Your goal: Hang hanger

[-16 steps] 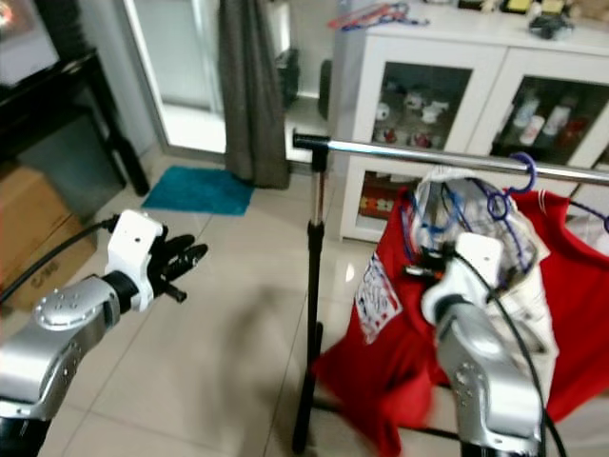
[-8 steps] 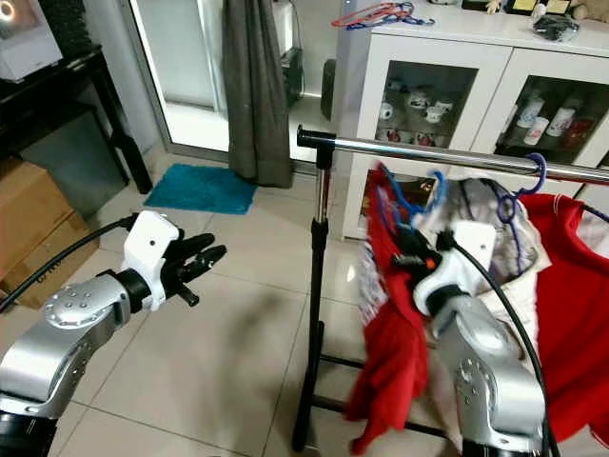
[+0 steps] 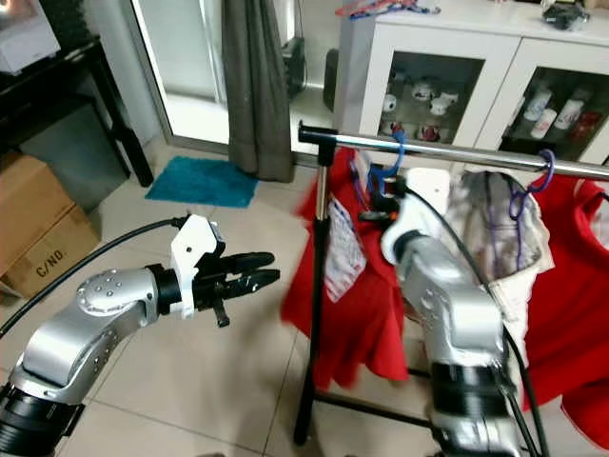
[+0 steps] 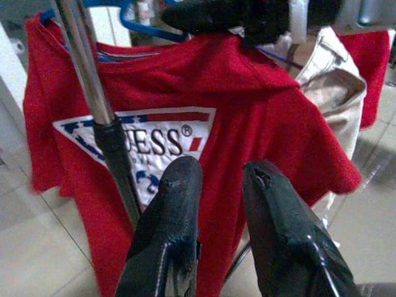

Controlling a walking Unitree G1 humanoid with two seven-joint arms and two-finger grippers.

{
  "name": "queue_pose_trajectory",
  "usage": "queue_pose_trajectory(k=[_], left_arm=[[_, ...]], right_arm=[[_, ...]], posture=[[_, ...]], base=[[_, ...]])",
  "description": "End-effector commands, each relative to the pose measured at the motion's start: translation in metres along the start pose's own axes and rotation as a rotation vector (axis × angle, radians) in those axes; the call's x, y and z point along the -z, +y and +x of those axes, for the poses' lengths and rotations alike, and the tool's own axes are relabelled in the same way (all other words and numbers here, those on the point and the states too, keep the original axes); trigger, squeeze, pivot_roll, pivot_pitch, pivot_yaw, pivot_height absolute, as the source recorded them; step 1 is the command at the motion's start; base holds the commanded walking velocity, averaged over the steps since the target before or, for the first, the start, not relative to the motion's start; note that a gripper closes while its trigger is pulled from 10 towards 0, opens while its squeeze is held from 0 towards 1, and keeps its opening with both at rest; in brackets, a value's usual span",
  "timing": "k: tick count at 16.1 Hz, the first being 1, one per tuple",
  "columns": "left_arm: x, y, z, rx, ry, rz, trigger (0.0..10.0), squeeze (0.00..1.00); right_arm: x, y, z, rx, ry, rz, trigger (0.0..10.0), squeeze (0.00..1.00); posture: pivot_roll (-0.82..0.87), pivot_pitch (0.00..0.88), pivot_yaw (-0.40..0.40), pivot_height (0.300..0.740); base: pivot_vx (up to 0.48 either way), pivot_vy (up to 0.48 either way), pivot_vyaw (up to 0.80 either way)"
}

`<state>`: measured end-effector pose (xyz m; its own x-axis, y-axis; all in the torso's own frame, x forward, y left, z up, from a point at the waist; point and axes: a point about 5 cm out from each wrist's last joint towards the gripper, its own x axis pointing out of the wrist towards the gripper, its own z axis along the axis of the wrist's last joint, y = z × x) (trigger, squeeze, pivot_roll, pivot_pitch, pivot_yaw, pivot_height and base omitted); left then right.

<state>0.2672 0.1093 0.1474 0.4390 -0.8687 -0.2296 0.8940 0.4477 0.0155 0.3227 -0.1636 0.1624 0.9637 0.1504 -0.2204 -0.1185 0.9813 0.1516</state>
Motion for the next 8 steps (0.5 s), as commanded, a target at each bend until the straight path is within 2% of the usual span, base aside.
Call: queue_pose_trajectory(k=[1,3,4,5,6,8], left_arm=[[-0.002,-0.001,0.001,0.023,0.004,0.0,10.0,0.0],[0.001,0.0,0.0,0.027,0.028,-0.01,10.0,0.0],[0.002,0.003,-0.001,-0.002,0.03,-0.001,10.0,0.0],[0.001,0.006,-0.001,-0.041,0.022,0.016,10.0,0.0],[-0.002,0.022,-0.005,-0.215,-0.008,0.05,10.0,0.0],[-0.007,0.033,-0.015,-0.346,-0.032,0.062,10.0,0.0]], right_arm=[[0.004,0.005,0.004,-0.019,0.041,-0.005,10.0,0.0],[0.005,0.017,0.016,-0.048,0.085,-0.025,10.0,0.0],[0.002,0.021,0.014,-0.084,0.054,-0.054,10.0,1.0],[-0.001,0.022,0.012,-0.115,0.018,-0.058,10.0,1.0],[-0.01,0.025,-0.001,-0.217,-0.066,0.024,10.0,1.0],[-0.021,0.021,-0.021,-0.28,-0.127,0.09,10.0,1.0]], posture=[[-0.03,0.0,0.039,0.74],[-0.02,0.0,0.034,0.74],[-0.02,0.0,0.03,0.74],[-0.02,0.0,0.03,0.74],[-0.02,0.0,0.028,0.74],[-0.02,0.0,0.031,0.74]], base=[[0.0,0.0,0.0],[0.0,0.0,0.0],[0.0,0.0,0.0],[0.0,0.0,0.0],[0.0,0.0,0.0],[0.0,0.0,0.0]])
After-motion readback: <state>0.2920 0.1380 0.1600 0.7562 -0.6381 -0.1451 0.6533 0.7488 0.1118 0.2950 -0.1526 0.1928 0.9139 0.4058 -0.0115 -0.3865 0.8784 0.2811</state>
